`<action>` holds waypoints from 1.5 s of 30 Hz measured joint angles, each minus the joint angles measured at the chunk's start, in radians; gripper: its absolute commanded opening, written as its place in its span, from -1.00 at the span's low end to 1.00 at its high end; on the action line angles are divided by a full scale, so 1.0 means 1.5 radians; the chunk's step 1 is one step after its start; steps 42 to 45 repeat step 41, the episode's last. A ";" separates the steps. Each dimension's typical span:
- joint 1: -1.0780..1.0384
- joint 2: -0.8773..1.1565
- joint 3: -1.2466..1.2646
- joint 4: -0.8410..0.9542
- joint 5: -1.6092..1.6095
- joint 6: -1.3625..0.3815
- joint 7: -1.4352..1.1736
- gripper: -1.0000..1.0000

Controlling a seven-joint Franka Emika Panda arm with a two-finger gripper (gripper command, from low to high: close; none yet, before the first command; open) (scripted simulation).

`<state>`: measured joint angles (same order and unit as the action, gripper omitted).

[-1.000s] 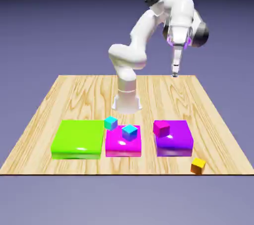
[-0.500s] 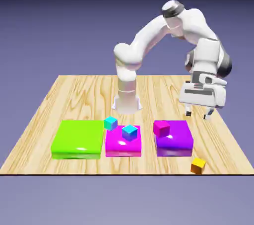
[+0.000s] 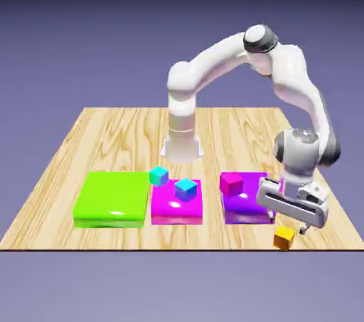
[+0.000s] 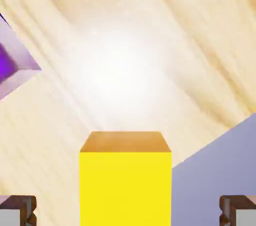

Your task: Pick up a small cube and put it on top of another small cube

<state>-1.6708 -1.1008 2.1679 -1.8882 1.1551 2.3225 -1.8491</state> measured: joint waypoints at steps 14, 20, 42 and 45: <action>0.241 -0.007 -0.267 -0.177 -0.068 -0.175 -0.024 -1.00; 0.340 -0.112 -0.411 -0.283 -0.025 -0.312 -0.110 -1.00; 0.383 -0.405 -0.480 -0.447 0.260 -0.558 -0.344 1.00; 0.383 -0.405 -0.480 -0.447 0.260 -0.558 -0.344 1.00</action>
